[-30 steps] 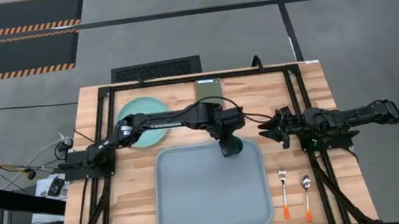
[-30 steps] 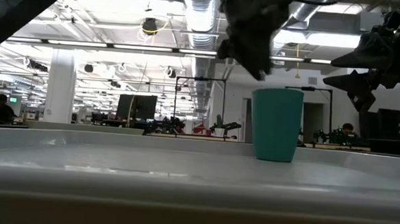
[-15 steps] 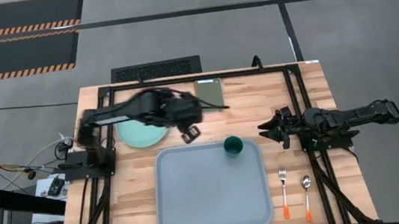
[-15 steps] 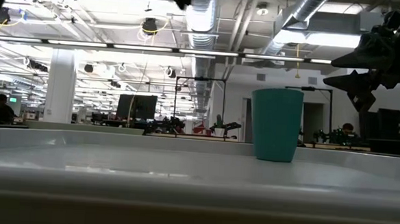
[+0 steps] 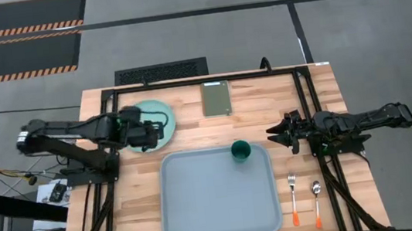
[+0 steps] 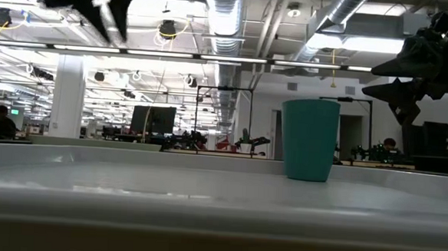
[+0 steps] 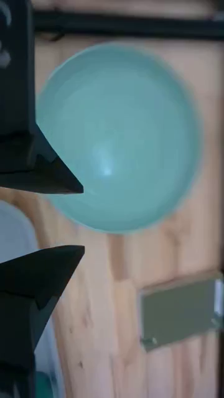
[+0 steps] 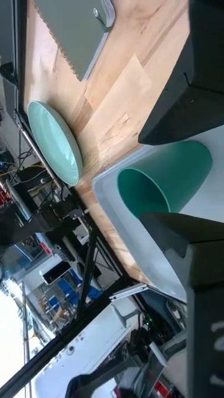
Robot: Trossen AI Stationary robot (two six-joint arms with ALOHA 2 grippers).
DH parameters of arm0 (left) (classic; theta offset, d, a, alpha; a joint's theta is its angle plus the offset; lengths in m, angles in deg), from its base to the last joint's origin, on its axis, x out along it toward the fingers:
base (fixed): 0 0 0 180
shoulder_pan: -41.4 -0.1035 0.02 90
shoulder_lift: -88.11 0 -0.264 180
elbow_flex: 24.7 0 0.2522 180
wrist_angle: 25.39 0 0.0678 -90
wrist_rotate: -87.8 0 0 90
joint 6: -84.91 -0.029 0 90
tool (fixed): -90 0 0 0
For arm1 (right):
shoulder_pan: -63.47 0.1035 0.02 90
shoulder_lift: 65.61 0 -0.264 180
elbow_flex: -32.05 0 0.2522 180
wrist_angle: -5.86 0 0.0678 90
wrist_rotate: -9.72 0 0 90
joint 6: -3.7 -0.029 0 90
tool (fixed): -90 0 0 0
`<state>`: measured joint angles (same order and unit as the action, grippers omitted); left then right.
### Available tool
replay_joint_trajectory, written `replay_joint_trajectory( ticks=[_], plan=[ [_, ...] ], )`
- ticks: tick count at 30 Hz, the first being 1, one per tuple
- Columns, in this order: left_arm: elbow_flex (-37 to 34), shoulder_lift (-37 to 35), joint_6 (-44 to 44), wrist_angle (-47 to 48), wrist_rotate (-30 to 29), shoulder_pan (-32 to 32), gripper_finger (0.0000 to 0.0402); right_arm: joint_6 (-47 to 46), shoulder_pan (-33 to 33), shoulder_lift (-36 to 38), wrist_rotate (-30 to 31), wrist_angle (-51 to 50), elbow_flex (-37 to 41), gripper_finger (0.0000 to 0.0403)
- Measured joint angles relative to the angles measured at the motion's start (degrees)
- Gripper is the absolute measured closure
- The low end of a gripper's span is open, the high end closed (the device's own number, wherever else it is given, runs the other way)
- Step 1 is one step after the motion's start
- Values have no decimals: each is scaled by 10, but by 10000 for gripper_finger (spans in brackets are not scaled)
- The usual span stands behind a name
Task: Pick and place plate/cup/fork/spoon on tray
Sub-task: Put the blue plate on the blue tray below the blue cup
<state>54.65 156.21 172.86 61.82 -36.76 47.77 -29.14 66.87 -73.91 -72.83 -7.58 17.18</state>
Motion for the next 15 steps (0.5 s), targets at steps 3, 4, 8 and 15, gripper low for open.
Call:
replay_joint_trajectory(
  ticks=[3,4,8,15],
  plan=[
    [-93,-29,24,-66,34,0,271,-1,0,0,0,0,0,189],
    [-119,-34,23,-86,47,0,271,-1,0,0,0,0,0,189],
    [-192,-36,9,-142,76,0,271,-1,0,0,0,0,0,189],
    [-261,-33,180,-209,92,10,271,-1,0,0,0,0,0,189]
  ],
)
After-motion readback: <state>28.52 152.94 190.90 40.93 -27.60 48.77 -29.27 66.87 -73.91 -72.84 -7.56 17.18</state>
